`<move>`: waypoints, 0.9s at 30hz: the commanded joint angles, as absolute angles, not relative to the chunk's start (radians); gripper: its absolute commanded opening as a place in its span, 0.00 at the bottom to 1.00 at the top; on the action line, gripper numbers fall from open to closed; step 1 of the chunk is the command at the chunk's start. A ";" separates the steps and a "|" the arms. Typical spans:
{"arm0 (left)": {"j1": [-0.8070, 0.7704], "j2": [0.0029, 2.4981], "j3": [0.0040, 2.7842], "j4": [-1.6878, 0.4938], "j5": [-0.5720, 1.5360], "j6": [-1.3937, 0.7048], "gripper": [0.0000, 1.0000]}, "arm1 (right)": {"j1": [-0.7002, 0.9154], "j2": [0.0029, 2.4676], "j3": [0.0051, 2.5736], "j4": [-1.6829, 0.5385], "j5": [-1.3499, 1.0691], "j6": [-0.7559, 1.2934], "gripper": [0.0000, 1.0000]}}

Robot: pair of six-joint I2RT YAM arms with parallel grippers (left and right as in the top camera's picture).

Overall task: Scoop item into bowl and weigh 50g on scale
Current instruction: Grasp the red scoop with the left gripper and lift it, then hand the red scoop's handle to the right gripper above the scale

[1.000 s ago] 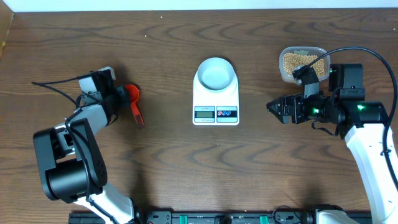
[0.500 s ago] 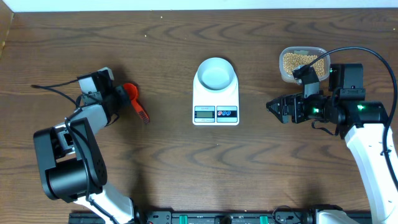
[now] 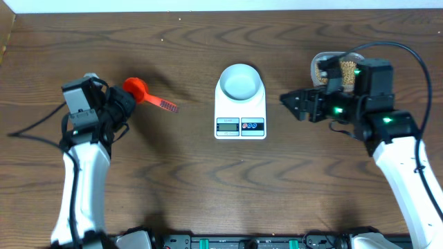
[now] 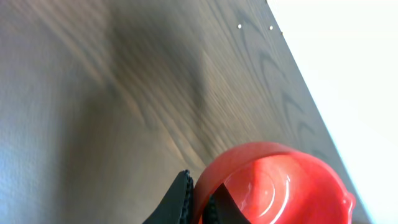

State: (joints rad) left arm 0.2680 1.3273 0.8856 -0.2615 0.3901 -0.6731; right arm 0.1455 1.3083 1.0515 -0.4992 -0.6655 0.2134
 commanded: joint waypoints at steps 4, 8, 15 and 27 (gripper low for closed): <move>0.158 1.189 0.902 -0.364 0.411 -0.923 0.07 | 0.325 1.309 1.066 -0.336 -0.625 0.428 0.72; 0.080 1.188 0.902 -0.388 0.411 -1.044 0.07 | 0.416 1.309 1.066 -0.266 -0.566 0.457 0.72; -0.032 1.192 0.901 -0.396 0.411 -1.124 0.07 | 0.509 1.309 1.066 -0.242 -0.516 0.471 0.71; -0.143 1.215 0.900 -0.395 0.400 -1.205 0.07 | 0.566 1.309 1.066 -0.243 -0.494 0.492 0.66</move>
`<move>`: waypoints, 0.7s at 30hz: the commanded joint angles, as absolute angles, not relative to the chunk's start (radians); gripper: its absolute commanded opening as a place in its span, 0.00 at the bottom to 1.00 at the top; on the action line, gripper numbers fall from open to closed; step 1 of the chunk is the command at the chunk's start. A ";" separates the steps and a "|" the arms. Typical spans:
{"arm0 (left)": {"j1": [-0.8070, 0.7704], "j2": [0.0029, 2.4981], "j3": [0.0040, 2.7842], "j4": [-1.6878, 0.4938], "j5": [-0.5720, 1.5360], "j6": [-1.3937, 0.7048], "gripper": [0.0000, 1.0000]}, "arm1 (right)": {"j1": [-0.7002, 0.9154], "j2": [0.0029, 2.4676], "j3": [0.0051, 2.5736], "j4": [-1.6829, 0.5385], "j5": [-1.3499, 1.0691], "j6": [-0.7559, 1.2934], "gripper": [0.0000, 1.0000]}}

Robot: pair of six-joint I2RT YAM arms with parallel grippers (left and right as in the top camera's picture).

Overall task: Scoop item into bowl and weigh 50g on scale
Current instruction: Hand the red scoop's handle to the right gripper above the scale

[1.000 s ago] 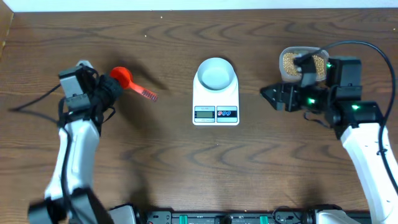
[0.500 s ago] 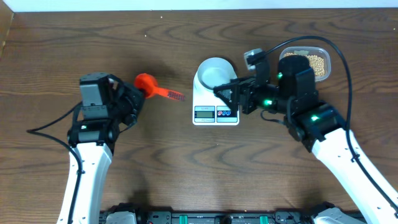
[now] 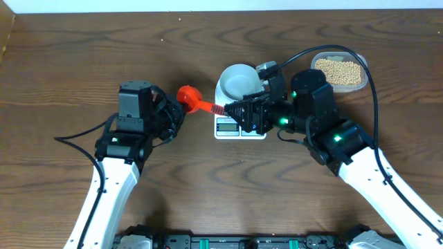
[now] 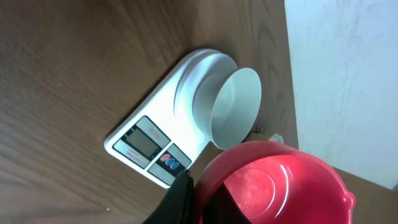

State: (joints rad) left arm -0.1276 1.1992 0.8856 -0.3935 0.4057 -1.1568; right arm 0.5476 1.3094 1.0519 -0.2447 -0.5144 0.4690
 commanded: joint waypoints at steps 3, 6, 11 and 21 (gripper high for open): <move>-0.157 1.225 0.900 -0.395 0.400 -1.218 0.07 | 0.575 1.309 1.066 -0.246 -0.469 0.517 0.59; -0.181 1.233 0.900 -0.390 0.400 -1.218 0.07 | 0.583 1.311 1.066 -0.252 -0.453 0.521 0.49; -0.216 1.235 0.900 -0.375 0.399 -1.233 0.07 | 0.591 1.341 1.066 -0.251 -0.448 0.541 0.43; -0.229 1.235 0.900 -0.369 0.388 -1.233 0.07 | 0.591 1.394 1.066 -0.223 -0.458 0.580 0.31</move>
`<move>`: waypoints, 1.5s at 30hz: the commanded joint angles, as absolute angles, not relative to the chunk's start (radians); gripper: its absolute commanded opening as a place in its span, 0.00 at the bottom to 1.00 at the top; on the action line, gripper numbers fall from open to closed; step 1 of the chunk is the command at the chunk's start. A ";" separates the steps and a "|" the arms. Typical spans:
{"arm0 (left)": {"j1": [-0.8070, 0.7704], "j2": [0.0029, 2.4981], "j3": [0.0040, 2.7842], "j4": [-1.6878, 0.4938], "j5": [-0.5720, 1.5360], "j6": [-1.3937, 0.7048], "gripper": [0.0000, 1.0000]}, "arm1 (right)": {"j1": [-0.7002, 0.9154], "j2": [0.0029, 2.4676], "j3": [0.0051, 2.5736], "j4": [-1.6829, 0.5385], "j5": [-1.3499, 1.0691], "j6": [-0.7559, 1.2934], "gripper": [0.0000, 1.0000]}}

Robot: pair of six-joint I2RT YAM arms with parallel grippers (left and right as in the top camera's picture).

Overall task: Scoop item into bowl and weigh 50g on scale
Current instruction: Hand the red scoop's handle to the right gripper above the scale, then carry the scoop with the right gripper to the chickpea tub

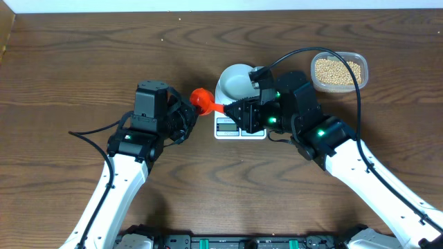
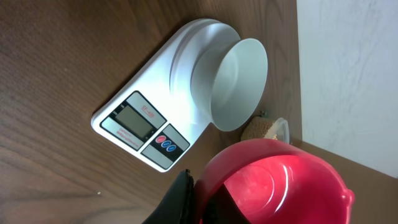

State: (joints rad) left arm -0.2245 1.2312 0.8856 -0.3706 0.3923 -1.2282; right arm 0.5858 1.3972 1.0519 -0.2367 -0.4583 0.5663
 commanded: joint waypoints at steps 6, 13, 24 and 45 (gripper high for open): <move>-0.229 1.235 0.900 -0.369 0.388 -1.233 0.07 | 0.591 1.394 1.066 -0.220 -0.459 0.580 0.15; -0.229 1.235 0.900 -0.369 0.388 -1.233 0.07 | 0.591 1.394 1.066 -0.220 -0.459 0.580 0.01; -0.229 1.235 0.900 -0.379 0.370 -1.221 0.36 | 0.560 1.394 1.066 -0.222 -0.451 0.569 0.01; -0.352 1.235 0.900 -0.441 0.354 -0.681 0.52 | 0.186 1.165 1.066 -0.513 -0.485 0.378 0.01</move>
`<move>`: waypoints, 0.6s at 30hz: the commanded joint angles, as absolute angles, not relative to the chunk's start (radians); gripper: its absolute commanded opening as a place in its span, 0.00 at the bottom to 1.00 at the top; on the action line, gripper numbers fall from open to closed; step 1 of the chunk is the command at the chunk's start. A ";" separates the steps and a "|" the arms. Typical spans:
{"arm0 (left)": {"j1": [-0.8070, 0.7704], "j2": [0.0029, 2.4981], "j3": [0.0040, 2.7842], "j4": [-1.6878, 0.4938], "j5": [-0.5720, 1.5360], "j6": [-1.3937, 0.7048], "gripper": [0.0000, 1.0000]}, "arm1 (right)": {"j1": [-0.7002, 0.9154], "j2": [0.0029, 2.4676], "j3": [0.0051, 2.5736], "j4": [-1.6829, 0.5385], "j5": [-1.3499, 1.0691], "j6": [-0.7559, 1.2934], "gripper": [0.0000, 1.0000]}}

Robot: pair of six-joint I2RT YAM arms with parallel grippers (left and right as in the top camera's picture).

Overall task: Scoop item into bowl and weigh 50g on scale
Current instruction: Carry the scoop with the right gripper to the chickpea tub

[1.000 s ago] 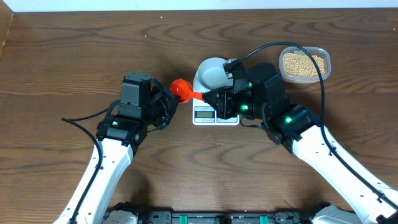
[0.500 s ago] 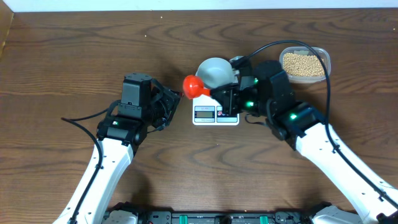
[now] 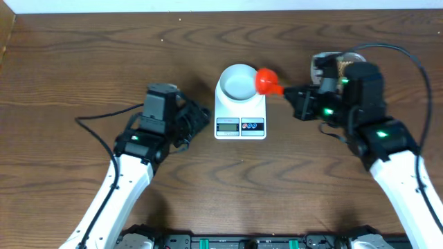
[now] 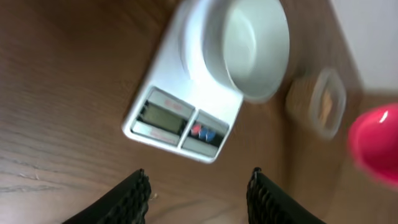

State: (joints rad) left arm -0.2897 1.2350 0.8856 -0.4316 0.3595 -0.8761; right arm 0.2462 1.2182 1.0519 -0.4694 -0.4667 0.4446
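A white bowl (image 3: pixel 239 79) stands empty on the white scale (image 3: pixel 240 126). The red scoop (image 3: pixel 265 81) hovers by the bowl's right rim, and my right gripper (image 3: pixel 289 93) is shut on its handle. A clear container of tan grains (image 3: pixel 331 63) sits behind that gripper, partly hidden by the arm. My left gripper (image 3: pixel 199 117) is open and empty just left of the scale. In the left wrist view the open gripper (image 4: pixel 199 194) looks over the scale (image 4: pixel 180 118), bowl (image 4: pixel 255 43), container (image 4: pixel 320 102) and a blurred scoop (image 4: pixel 376 146).
Both arms flank the scale on a brown wooden table (image 3: pixel 83 55). Black cables trail from each arm. A dark rail runs along the table's front edge (image 3: pixel 228 242).
My left gripper has let go of the scoop and now stands open. The scoop is in my right gripper alone, moved from left of the scale to the bowl's right side.
First my left gripper held the red scoop at the table's left, with the right gripper over by the grain container. Then both met beside the scale, the right gripper at the scoop's handle. Now the scoop has passed to the right gripper.
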 commanded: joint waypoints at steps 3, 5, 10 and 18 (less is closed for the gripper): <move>-0.411 1.235 0.900 -0.441 0.353 -0.591 0.52 | 0.128 1.124 1.066 -0.578 -0.503 0.336 0.01; -0.455 1.235 0.900 -0.440 0.333 -0.553 0.52 | 0.097 1.104 1.066 -0.612 -0.508 0.316 0.01; -0.562 1.245 0.899 -0.440 0.228 -0.531 0.52 | 0.039 1.066 1.066 -0.670 -0.508 0.271 0.01; -0.618 1.296 0.899 -0.437 0.197 -0.532 0.63 | 0.038 1.066 1.066 -0.653 -0.507 0.260 0.01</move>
